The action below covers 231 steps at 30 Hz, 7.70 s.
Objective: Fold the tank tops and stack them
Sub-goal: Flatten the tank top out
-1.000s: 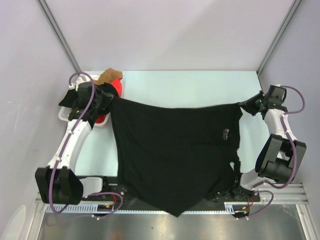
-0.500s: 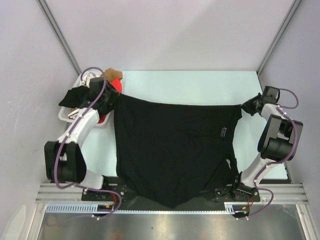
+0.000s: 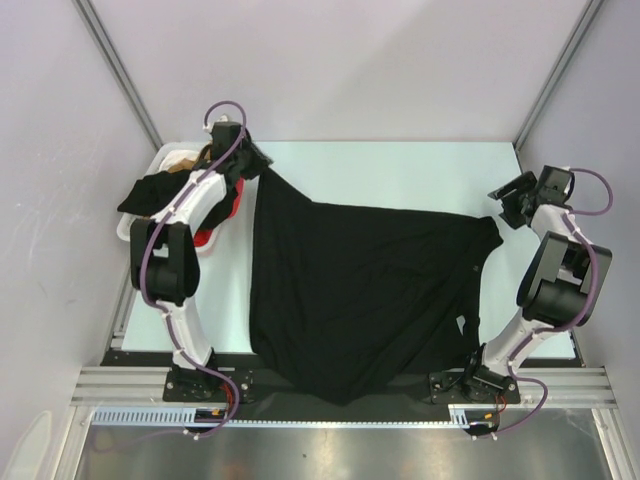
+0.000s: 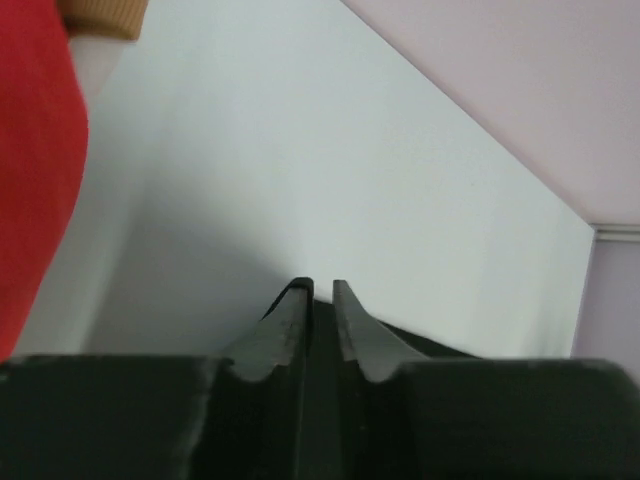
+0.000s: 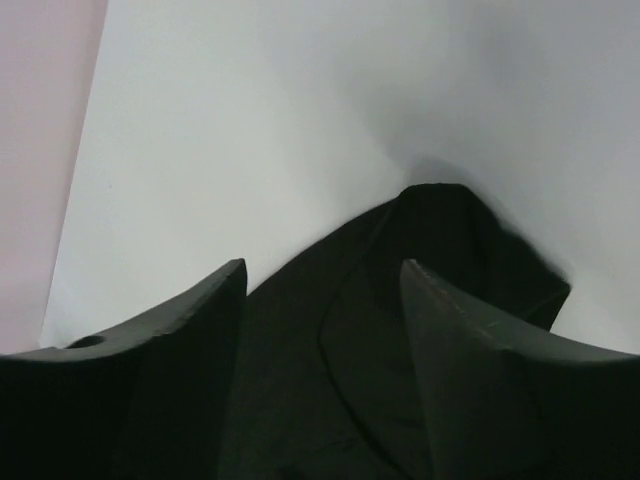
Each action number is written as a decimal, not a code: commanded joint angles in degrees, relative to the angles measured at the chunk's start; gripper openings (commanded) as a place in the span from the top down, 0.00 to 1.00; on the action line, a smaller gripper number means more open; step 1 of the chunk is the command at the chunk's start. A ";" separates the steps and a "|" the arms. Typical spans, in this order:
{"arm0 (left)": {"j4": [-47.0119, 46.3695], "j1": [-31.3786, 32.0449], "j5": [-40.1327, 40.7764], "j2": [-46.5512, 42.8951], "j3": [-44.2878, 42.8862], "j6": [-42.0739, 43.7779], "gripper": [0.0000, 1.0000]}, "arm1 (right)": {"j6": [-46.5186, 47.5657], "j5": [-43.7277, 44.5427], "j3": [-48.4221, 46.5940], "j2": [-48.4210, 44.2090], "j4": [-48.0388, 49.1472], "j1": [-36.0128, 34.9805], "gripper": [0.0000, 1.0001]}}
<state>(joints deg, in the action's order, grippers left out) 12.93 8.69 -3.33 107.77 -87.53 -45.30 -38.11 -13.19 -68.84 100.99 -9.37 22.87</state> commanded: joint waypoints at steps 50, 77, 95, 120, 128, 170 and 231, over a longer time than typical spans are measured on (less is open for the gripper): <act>12.57 13.37 11.77 -35.78 30.57 14.10 0.06 | 13.15 28.05 12.06 -5.37 -9.62 -33.51 0.63; 5.72 10.30 8.96 -27.35 40.06 13.22 0.34 | 12.00 28.05 15.84 -9.32 -4.70 -32.98 0.95; 1.30 7.84 7.81 -17.86 41.03 13.75 0.56 | 11.83 26.90 16.46 -10.29 -3.73 -32.72 0.98; 11.15 10.12 14.93 -29.45 35.77 13.75 0.94 | 10.77 27.52 16.72 -21.35 -5.93 -31.49 1.00; 10.89 10.65 15.38 -26.74 35.06 14.10 0.83 | 10.60 25.67 17.16 -23.56 -5.93 -30.61 1.00; 22.84 10.47 19.86 -45.97 12.57 15.58 1.00 | 14.81 5.89 -5.41 -37.95 -10.05 -21.20 1.00; 10.45 9.59 15.55 -46.76 -33.25 24.65 1.00 | 7.79 -1.22 -50.34 -36.47 -7.94 -12.15 1.00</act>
<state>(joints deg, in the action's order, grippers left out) 27.16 19.05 11.42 66.28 -122.43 -20.95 -30.11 -14.52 -117.16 68.58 -18.68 9.69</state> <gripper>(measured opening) 0.010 0.038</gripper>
